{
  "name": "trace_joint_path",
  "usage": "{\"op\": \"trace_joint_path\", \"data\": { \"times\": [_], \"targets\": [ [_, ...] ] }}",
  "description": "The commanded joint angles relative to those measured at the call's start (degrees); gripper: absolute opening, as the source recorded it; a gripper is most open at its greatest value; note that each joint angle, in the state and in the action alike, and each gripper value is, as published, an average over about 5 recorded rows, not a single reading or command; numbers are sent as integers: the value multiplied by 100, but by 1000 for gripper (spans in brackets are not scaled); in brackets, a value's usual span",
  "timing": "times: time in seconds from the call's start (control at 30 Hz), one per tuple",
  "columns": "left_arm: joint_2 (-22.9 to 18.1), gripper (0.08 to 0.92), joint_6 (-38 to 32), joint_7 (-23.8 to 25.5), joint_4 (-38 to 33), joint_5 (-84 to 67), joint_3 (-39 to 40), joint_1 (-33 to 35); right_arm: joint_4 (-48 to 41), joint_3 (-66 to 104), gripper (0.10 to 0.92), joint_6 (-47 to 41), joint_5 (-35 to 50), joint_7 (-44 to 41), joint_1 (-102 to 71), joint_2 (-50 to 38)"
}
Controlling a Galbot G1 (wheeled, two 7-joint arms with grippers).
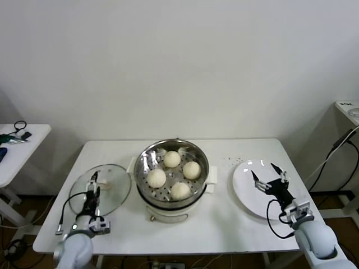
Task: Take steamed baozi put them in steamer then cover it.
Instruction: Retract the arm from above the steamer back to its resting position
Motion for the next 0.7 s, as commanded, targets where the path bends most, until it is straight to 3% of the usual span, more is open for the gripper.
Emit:
{"op": "trace_joint_path", "data": {
  "times": [0.03,0.7],
  "targets": [
    [6,823,-66,-107,830,-38,27,-656,-19,35,823,30,-137,-9,-72,40],
    [-59,823,-49,-408,1488,-139,146,-1238,-126,64,823,162,-394,-139,-143,188]
  ]
}}
